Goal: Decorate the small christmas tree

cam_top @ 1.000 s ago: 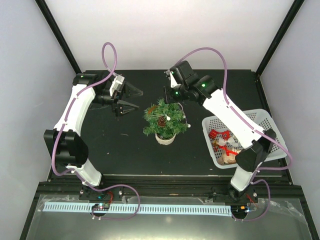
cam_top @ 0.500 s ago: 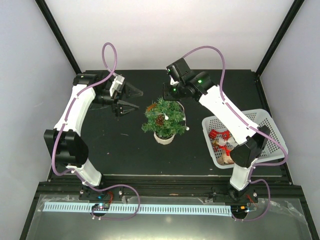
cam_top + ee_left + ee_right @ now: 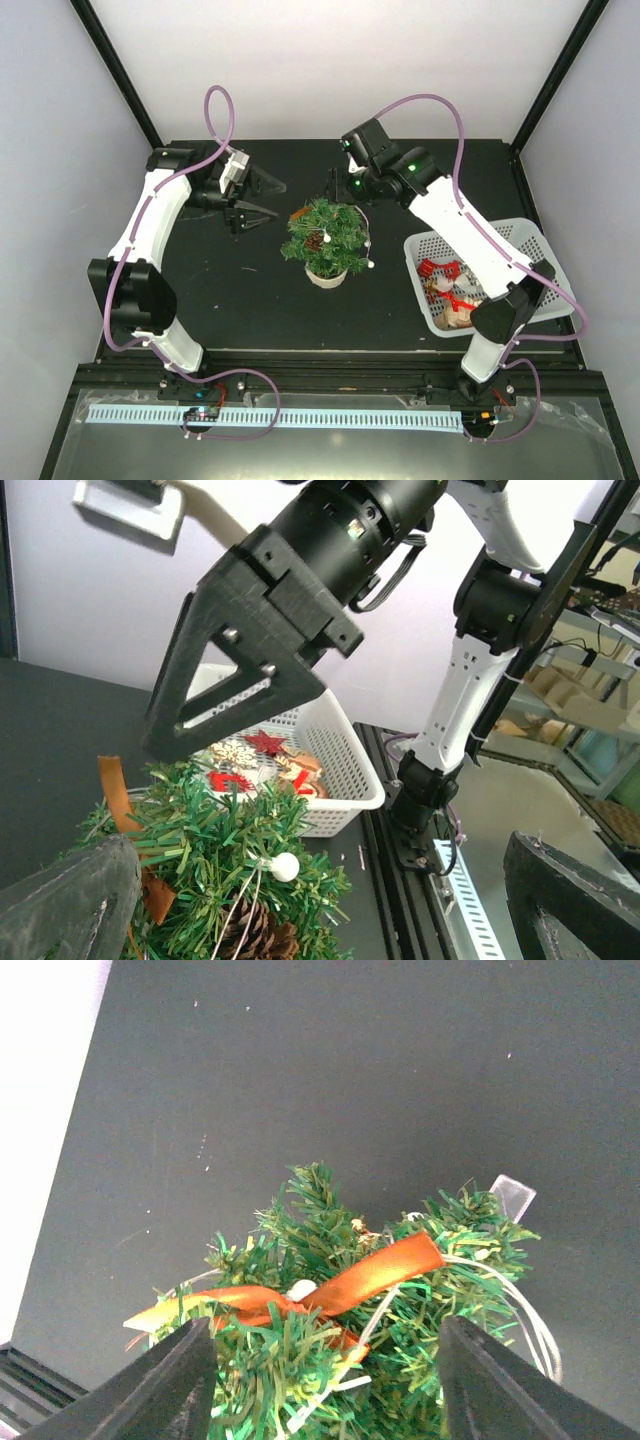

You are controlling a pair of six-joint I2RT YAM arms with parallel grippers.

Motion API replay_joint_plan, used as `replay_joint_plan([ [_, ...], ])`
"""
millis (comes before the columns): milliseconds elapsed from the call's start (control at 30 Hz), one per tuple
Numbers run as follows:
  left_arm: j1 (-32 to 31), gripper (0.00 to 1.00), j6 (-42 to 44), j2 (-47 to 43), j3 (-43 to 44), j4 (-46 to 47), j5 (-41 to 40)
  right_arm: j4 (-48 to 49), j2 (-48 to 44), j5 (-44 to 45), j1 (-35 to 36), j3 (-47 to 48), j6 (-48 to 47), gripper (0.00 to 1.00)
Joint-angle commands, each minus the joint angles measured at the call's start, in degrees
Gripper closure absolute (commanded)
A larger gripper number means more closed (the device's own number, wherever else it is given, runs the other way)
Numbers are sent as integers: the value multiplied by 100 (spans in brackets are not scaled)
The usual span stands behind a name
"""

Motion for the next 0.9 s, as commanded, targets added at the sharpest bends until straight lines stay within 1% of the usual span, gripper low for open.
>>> replay_joint_plan([
  [0, 67, 1, 181, 49, -54, -30, 138, -43, -452, 165, 18, -71, -42, 35],
  [67, 63, 1, 172, 50, -75, -32, 112, -33, -610, 182, 19, -77, -69, 34],
  [100, 65, 1, 172, 53, -83, -36, 108, -24, -691, 208, 18, -81, -85, 30],
  [233, 65, 1, 136, 62, -100, -16, 46, -13, -1149, 507, 20, -175, -105, 26],
  [300, 63, 1, -71, 72, -102, 133, -16, -86, -1415, 773, 5, -309, -85, 26],
  [400, 63, 1, -423, 27, -98, 343, -117, -469, -1864, 1242, -56, -625, 78, 27],
  [467, 46, 1, -1026, -45, -116, 759, -195, -724, -2257, 1576, -211, -1084, 248, 28],
  [533, 32, 1, -1569, -170, -153, 1211, -283, -1008, -2575, 1656, -567, -1658, 478, 32],
  [567, 17, 1, -2009, -246, -194, 1589, -390, -1141, -2743, 1646, -802, -1945, 567, 34],
  [633, -83, 1, -3249, -457, -362, 2669, -942, -1260, -2943, 1485, -1251, -2567, 640, 37],
  [667, -132, 1, -3653, -571, -454, 3117, -1386, -1242, -3048, 1365, -1491, -2991, 655, 39],
  [800, -285, 1, -5050, -1026, -958, 4767, -2700, -993, -3266, 957, -2292, -3908, 631, 41],
  [833, -275, 1, -5335, -1070, -1039, 5081, -2879, -924, -3259, 915, -2465, -4066, 610, 41],
  [867, -275, 1, -5481, -1043, -1015, 5205, -2985, -869, -3242, 931, -2616, -4193, 591, 41],
])
